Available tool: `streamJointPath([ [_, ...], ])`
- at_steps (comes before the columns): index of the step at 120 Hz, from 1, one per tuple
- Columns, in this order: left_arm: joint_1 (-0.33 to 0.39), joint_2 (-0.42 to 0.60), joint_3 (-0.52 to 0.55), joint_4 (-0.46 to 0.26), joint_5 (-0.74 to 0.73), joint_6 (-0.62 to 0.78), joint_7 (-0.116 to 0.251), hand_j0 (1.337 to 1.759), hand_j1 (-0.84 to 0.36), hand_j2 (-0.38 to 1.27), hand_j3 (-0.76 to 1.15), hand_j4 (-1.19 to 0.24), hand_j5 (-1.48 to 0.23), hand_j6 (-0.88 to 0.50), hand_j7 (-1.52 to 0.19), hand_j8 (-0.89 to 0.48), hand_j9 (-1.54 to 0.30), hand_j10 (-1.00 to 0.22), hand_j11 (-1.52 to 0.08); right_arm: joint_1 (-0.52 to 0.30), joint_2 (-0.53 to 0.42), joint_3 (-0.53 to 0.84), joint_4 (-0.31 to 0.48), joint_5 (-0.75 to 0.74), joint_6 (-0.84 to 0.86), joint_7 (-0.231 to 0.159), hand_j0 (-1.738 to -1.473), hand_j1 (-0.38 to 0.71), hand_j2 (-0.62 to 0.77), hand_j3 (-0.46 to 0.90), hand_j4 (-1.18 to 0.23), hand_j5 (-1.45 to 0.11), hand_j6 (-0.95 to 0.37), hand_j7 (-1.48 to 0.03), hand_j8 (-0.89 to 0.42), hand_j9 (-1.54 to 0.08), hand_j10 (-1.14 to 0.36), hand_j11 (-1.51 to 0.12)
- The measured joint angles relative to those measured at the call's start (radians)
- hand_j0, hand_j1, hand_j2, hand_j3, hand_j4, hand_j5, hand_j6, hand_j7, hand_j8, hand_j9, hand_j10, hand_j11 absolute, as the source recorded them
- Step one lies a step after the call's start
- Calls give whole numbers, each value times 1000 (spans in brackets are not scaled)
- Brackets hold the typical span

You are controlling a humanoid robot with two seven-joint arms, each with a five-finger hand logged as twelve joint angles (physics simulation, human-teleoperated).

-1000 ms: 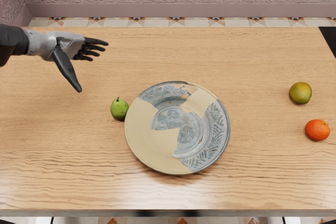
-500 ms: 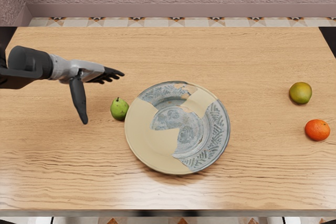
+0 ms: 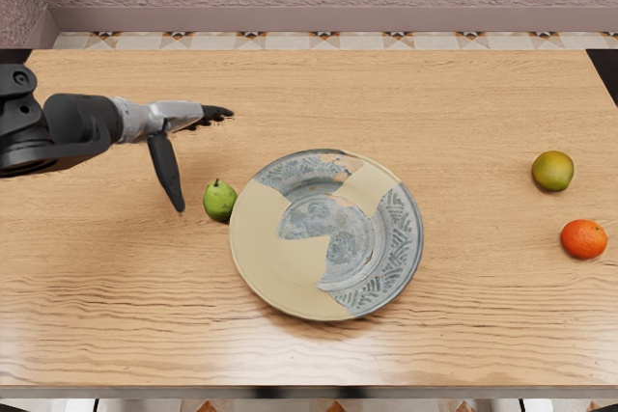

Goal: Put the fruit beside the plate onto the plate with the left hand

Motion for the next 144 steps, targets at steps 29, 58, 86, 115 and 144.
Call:
streamJointPath([
  [29, -124, -31, 232, -74, 17, 102, 1, 1658, 349, 1, 0, -2, 0, -2, 0, -2, 0, -1, 0, 0, 0, 0, 0, 0, 0, 0, -1658, -314, -6, 0, -30, -38, -30, -38, -30, -38, -30, -38],
  [58, -149, -48, 314, -135, 29, 146, 2, 1658, 349, 1, 0, -1, 0, -2, 0, -2, 0, -1, 0, 0, 0, 0, 0, 0, 0, 0, -1658, -314, -6, 0, -30, -38, -30, -38, -30, -38, -29, -38],
  [86, -149, -87, 317, -141, 27, 180, 0, 1658, 342, 2, 0, -7, -8, -8, -8, -8, -8, -7, -8, 0, 0, 0, 0, 0, 0, 0, -1658, -314, -6, 0, -30, -38, -30, -38, -30, -38, -29, -38],
  [115, -128, -95, 293, -141, -12, 220, -10, 1658, 321, 5, 0, -25, -31, -25, -31, -25, -31, -24, -31, 0, 0, 0, 0, 0, 0, 0, -1658, -314, -6, 0, -30, -38, -30, -38, -30, -38, -29, -38],
  [144, -105, -102, 273, -139, -71, 252, -38, 1658, 280, 12, 0, -59, -75, -59, -75, -59, -75, -59, -75, 0, 0, 0, 0, 0, 0, 0, -1658, -314, -6, 0, -30, -38, -30, -38, -30, -38, -29, -38],
])
